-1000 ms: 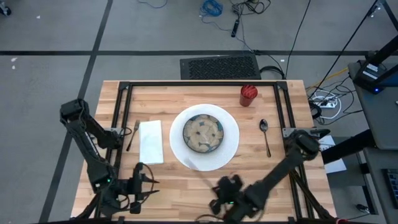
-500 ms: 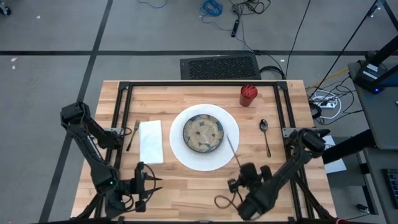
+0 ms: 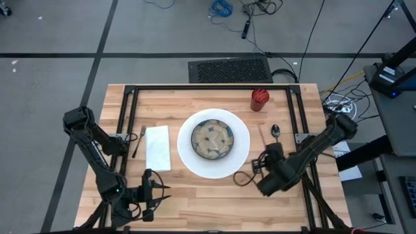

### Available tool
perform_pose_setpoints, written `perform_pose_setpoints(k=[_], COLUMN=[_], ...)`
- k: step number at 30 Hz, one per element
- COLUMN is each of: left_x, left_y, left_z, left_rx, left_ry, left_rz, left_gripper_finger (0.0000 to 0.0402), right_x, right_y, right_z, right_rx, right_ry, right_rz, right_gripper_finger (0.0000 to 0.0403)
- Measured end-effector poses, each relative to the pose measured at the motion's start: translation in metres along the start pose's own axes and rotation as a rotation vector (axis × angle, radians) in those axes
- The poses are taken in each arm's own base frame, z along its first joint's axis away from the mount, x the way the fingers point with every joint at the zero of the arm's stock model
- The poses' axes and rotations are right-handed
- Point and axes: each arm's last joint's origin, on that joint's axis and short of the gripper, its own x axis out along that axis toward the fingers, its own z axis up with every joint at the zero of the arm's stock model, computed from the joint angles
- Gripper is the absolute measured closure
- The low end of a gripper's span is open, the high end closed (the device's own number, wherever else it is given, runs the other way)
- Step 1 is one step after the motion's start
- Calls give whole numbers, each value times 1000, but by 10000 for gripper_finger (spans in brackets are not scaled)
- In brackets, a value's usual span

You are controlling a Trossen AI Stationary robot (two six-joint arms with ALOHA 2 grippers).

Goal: Set table place
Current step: Put the black table knife beside the white table mat

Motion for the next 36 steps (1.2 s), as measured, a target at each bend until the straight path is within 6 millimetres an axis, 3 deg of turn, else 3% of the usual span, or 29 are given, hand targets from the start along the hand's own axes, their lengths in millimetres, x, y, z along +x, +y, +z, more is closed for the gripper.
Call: perform_pose_setpoints(k=[4,11,17,29,36], left_x=[0,0,0,0,0], left_y=[0,-1,-2,-2,-1], left_z=[0,0,2,1,1], left_rx=[-1,-7,-25,-16,15], left_ry=[13,11,3,3,8], left_rz=[-15,-18,-26,-25,-21], left_gripper_finger=[272,272,272,272,272], right_x=[26,88,123,156,161], right_y=[-18,-22,-26,-28,-31], right_z=[1,-9,-8,-5,-5], right_rx=[45,157,221,313,319], right_ry=[101,169,166,218,235], right_rz=[-39,44,38,69,64], right_gripper_finger=[403,403,403,403,394])
